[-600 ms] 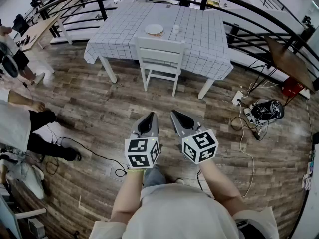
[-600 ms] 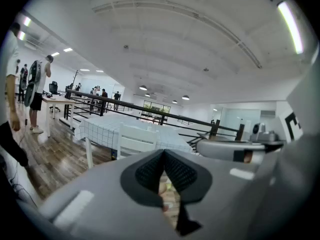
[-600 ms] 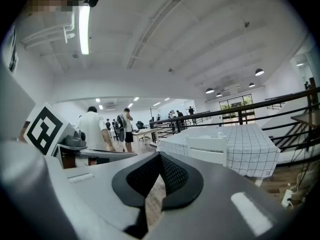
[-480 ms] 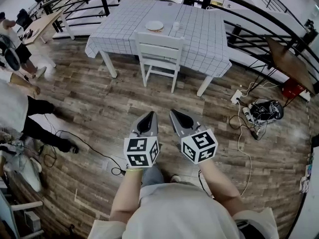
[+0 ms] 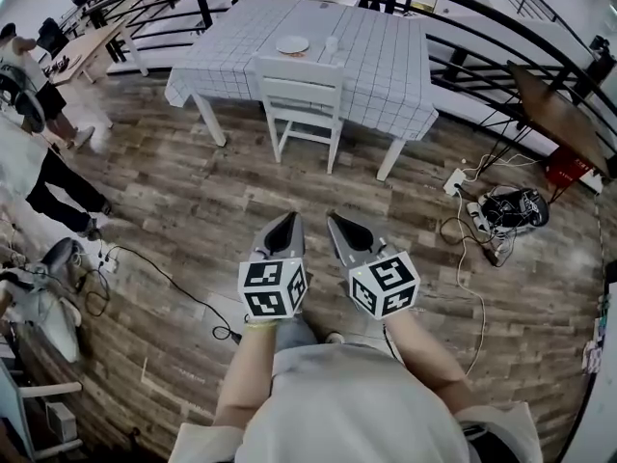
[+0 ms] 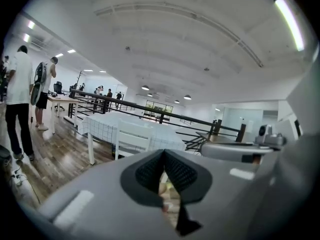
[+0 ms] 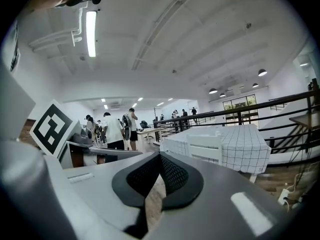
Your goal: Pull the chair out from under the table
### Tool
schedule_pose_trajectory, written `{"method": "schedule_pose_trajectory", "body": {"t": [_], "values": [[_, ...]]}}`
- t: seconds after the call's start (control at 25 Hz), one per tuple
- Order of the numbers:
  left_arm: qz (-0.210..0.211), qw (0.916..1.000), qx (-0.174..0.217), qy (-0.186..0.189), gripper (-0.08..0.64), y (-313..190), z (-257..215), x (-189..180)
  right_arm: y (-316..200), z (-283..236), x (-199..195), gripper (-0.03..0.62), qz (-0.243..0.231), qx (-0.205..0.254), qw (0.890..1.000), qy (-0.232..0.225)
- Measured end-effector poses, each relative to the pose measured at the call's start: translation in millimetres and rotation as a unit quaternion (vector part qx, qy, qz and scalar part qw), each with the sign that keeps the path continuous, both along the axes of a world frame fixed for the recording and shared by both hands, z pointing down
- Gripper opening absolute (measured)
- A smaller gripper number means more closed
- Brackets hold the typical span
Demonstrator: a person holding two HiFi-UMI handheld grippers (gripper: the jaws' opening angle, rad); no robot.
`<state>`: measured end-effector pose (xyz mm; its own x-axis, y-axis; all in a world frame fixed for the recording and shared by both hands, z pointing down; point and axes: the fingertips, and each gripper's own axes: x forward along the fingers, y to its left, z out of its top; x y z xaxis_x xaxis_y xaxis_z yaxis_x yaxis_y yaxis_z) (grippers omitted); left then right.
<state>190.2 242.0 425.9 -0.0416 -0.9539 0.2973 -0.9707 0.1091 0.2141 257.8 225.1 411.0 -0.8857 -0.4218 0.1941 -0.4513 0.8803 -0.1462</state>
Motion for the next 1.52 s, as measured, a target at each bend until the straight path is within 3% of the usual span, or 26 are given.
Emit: {"method": "schedule_pose_trajectory", "body": {"t": [0.28, 0.56, 1.0, 1.52], "values": [[0.024, 0.9997, -0.002, -0.003, 0.009, -28, -5, -11, -24, 2, -13, -0.003, 0.007, -0.013, 1.000, 0.001], [0.048, 0.9986, 0.005, -0.021, 0.009, -51, -13, -60, -45, -4, -69, -0.003, 0.020, -0.014, 0.999, -0.022], [0.081, 0.9965, 0.005, -0.020, 0.009, -89, -12, -123, -75, -5, -138, -0.003, 0.044, -0.009, 0.999, -0.021], [0.105, 0.9941, 0.005, -0.024, 0.009, -120, -10, -185, -104, 2, -196, -0.003, 0.070, -0.014, 0.997, -0.022]]}}
